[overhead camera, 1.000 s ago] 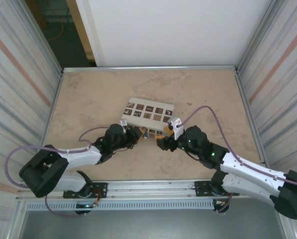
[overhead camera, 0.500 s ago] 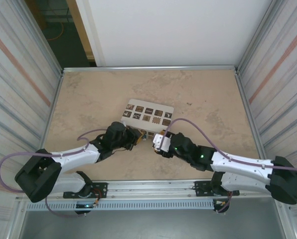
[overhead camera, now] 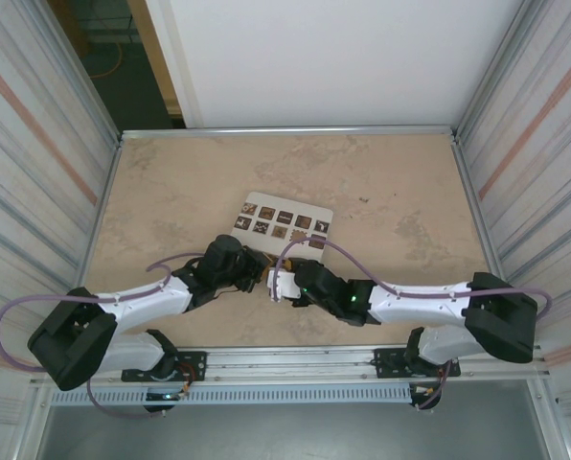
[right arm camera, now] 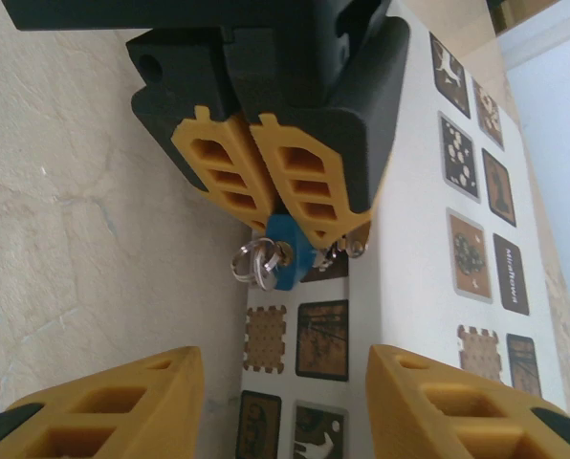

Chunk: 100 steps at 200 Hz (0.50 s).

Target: Unlock a padlock with a key

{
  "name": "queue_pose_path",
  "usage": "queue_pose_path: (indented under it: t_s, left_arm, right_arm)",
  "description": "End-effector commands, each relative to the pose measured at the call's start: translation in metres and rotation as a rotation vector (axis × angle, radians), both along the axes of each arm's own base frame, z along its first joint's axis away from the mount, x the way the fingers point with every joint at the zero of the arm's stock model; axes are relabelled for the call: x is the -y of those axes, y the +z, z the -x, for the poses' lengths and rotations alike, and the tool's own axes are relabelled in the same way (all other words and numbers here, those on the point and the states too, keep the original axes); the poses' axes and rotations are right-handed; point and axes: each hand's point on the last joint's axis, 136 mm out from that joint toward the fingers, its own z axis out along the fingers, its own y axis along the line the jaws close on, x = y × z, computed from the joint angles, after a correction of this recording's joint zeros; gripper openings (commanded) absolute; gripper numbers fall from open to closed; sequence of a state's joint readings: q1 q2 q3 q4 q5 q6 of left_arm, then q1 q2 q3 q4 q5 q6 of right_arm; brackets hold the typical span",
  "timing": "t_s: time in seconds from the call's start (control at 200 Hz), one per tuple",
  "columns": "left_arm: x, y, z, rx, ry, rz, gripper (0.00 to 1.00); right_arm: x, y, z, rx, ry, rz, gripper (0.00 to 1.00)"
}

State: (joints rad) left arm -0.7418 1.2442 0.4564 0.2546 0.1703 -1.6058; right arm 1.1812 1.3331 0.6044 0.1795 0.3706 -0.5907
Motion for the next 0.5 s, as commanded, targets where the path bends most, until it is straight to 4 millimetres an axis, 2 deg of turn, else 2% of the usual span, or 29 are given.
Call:
queue_pose_path:
  t_s: [0.0,0.286,0.496]
  left_arm:
    - [0.009,0.035,-0.010,0.070,0.014,0.069,0.00]
    - [0.009,0.035,-0.010,0.070,0.013,0.071,0.00]
    - [0.009,0.034,-0.010,0.069,0.011,0.070,0.00]
  right_arm:
    - [-0.015,0.015,-0.004,0.037,0.007,-0.045,0.43]
    - [-0.023,0.011,-0.003,0.024,0.009,-0.052,0.34]
    - [-0.026,0.009,-0.005,0.019,-0.001,-0.060,0.32]
